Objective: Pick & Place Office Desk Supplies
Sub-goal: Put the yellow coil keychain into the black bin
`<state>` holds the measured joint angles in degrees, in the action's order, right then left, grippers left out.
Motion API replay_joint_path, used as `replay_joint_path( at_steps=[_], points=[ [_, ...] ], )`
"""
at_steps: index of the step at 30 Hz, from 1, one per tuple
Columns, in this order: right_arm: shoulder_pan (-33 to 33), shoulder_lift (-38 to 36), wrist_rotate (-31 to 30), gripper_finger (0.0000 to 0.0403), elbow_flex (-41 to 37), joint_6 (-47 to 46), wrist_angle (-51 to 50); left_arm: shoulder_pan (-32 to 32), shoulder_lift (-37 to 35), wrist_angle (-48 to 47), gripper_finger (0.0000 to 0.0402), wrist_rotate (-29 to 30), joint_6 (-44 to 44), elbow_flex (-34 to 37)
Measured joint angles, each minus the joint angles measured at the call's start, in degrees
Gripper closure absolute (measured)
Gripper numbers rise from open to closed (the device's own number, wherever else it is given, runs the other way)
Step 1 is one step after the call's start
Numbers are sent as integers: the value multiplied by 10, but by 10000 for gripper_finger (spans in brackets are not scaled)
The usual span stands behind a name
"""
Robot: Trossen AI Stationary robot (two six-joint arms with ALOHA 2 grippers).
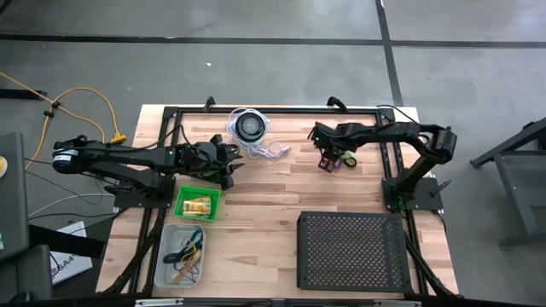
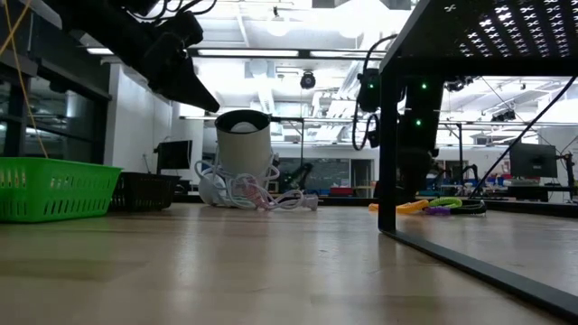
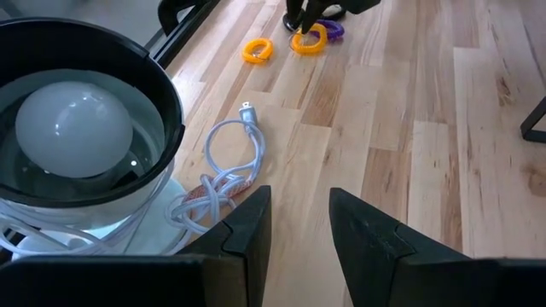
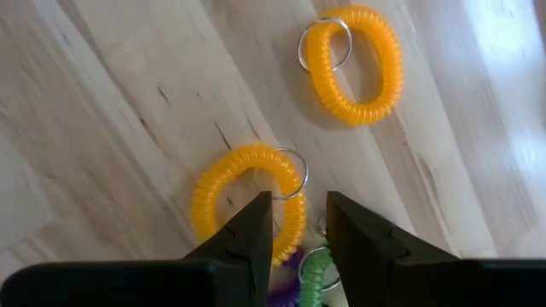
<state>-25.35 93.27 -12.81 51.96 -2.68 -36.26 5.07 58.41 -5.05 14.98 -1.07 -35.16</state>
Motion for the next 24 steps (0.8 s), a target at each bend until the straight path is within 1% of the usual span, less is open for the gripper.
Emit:
replay_joint_path(
  at_steps=[5, 11, 18, 21, 24],
  points=[
    [-11, 5, 28, 302, -9, 32, 14, 0, 0, 0, 288, 0, -2, 0],
    [-18, 31, 30, 302, -13, 34, 24, 0, 0, 0, 288, 0, 1, 0],
    [-29, 42, 53, 304, -11, 43, 31, 0, 0, 2, 288, 0, 1, 0],
    [-29, 42, 53, 319, -12, 43, 33, 0, 0, 4, 288, 0, 0, 0],
    [-29, 43, 57, 347, -12, 43, 34, 0, 0, 5, 288, 0, -3, 0]
  ],
)
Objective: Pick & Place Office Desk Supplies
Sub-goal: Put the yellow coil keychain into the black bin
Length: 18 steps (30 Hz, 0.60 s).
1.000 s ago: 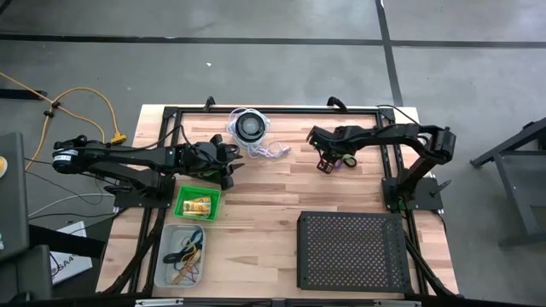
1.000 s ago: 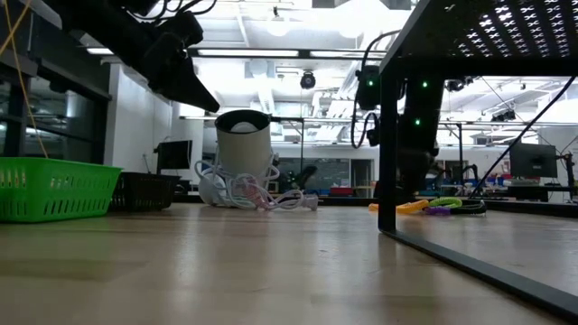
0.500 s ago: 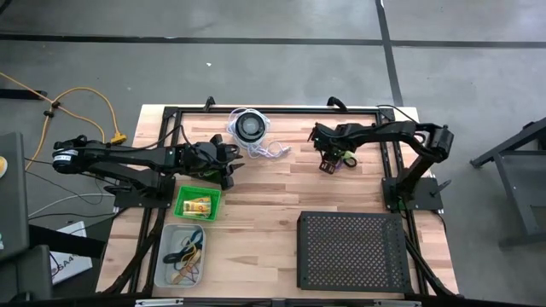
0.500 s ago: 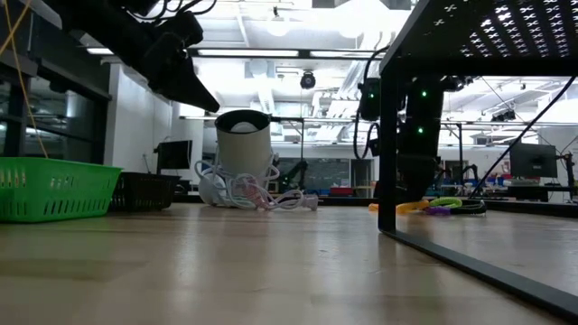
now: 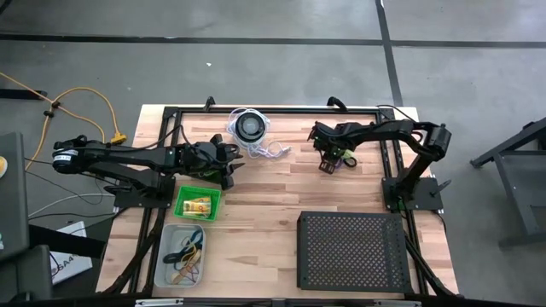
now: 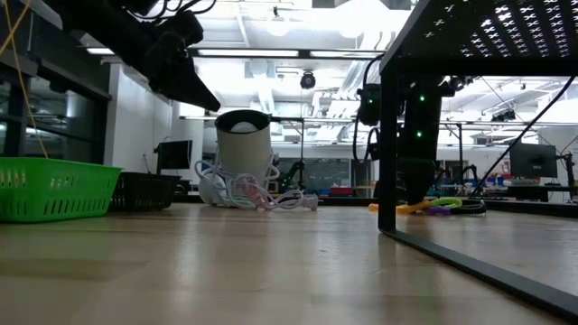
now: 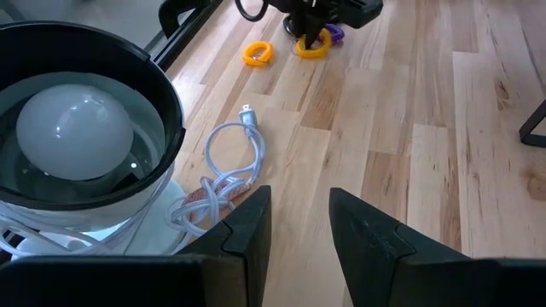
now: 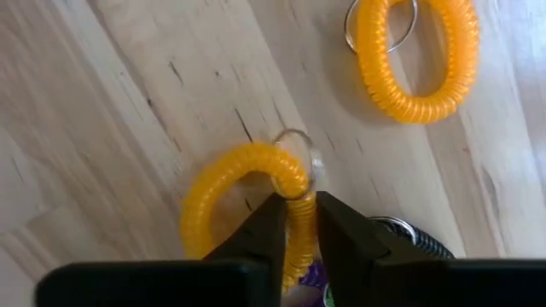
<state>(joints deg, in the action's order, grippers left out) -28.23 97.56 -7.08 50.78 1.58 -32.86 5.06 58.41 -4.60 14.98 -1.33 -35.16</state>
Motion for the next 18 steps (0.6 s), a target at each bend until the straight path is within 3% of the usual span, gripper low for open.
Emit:
replay_joint_path(
  at_steps=[5, 12, 18],
  points=[
    [0, 0, 0, 387, 0, 0, 1, 0, 0, 0, 288, 0, 3, 0],
    [0, -7, -3, 371, -2, -2, 3, 0, 0, 0, 288, 0, 4, 0],
    [-1, -53, -5, 390, -3, -11, 26, 0, 0, 8, 288, 0, 1, 0]
  ],
)
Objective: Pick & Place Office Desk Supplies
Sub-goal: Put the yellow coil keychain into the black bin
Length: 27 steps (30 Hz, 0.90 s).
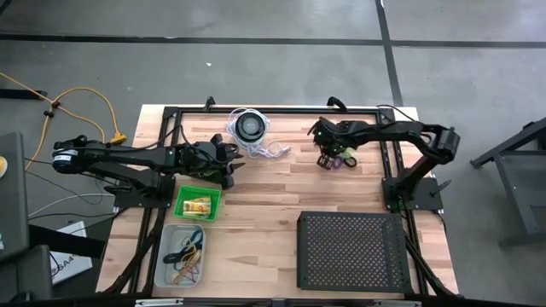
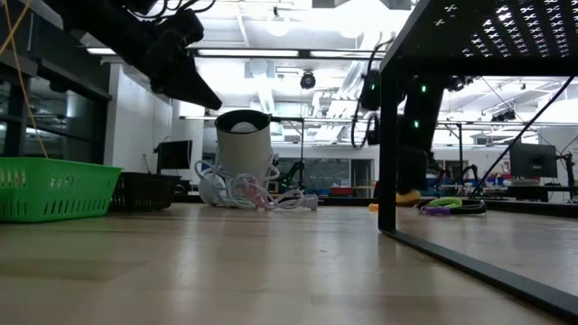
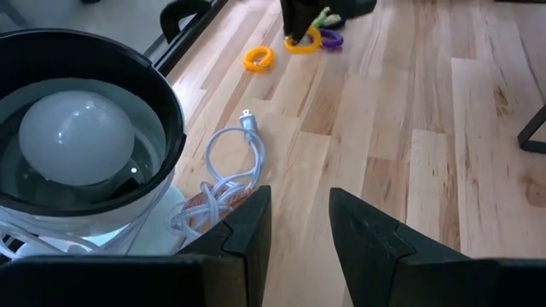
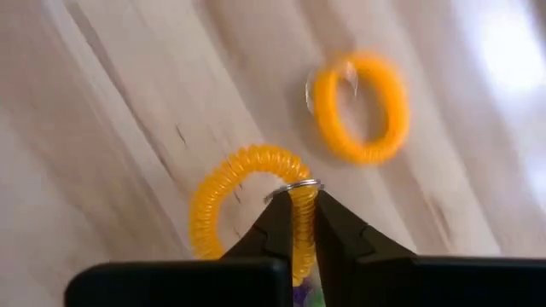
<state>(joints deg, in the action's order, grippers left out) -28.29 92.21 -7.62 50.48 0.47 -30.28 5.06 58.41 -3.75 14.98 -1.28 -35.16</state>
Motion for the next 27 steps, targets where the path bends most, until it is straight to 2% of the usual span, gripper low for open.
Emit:
replay_joint_path(
  at_steps=[8, 16, 22, 27],
  points=[
    [13, -105, 64, 383, 2, -7, 67, 0, 0, 4, 288, 0, 1, 0],
    [60, -129, 64, 385, 2, -7, 103, 0, 0, 7, 288, 0, 1, 0],
    [111, -129, 58, 385, 2, -43, 188, 0, 0, 9, 288, 0, 4, 0],
    [174, -105, -5, 385, 2, -54, 285, 0, 0, 9, 288, 0, 1, 0]
  ],
)
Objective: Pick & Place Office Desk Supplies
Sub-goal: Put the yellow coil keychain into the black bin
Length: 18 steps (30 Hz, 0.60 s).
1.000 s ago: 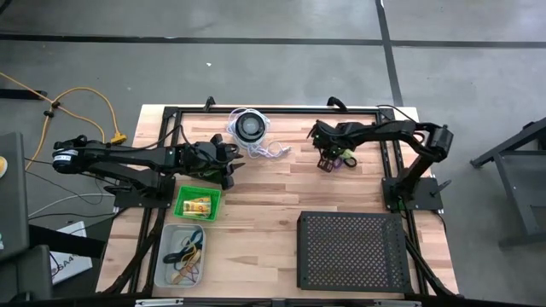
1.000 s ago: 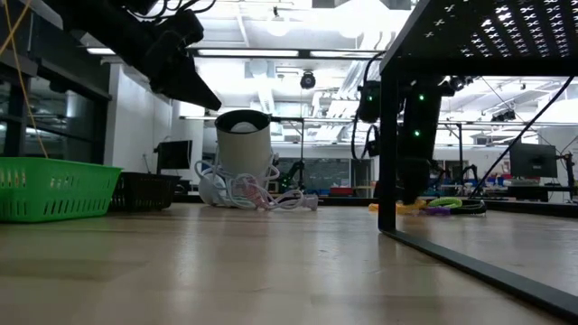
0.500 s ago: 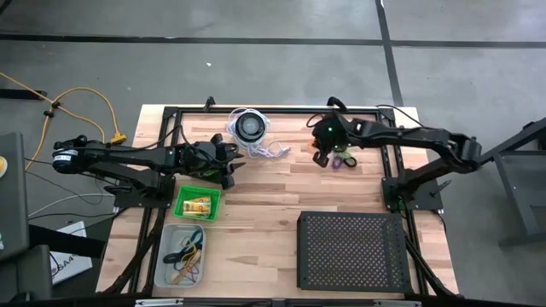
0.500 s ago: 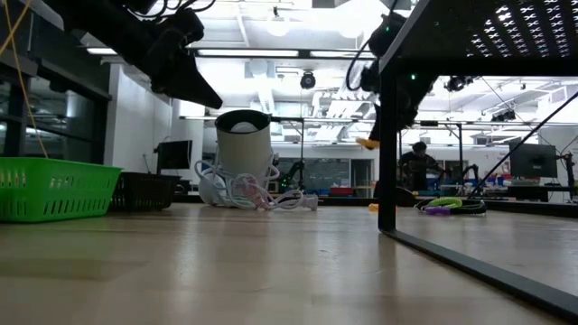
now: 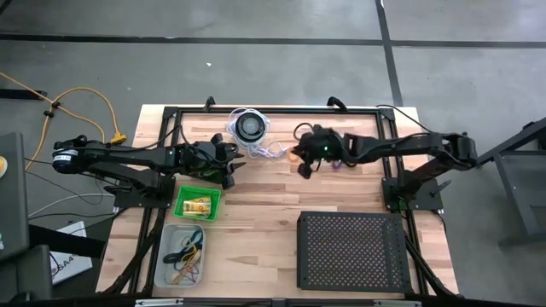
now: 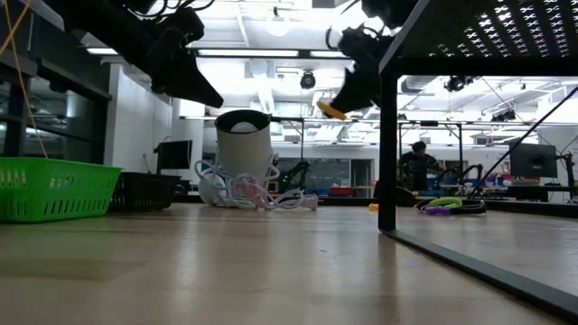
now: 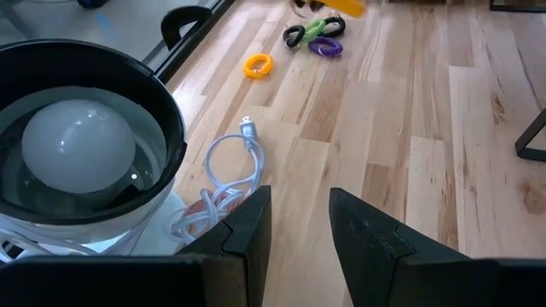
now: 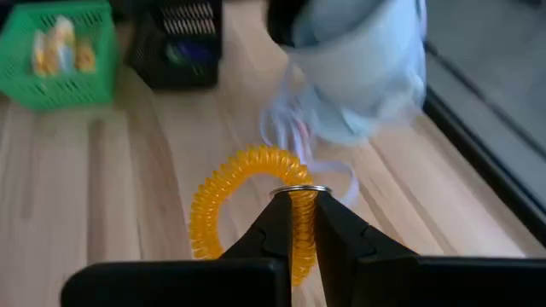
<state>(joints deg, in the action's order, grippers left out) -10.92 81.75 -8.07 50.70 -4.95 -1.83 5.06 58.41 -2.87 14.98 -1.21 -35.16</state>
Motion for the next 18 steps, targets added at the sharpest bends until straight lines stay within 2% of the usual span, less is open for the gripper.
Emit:
replay_joint_path(
  at_steps=[4, 8, 18],
  points=[
    [46, 33, -36, 384, 0, -13, 81, 0, 0, 2, 288, 0, 1, 0],
    [80, 75, -45, 384, 13, -32, 140, 0, 0, 2, 288, 0, -1, 0],
    [121, 189, -44, 384, 115, -44, 157, 0, 0, 2, 288, 0, 2, 0]
  ],
)
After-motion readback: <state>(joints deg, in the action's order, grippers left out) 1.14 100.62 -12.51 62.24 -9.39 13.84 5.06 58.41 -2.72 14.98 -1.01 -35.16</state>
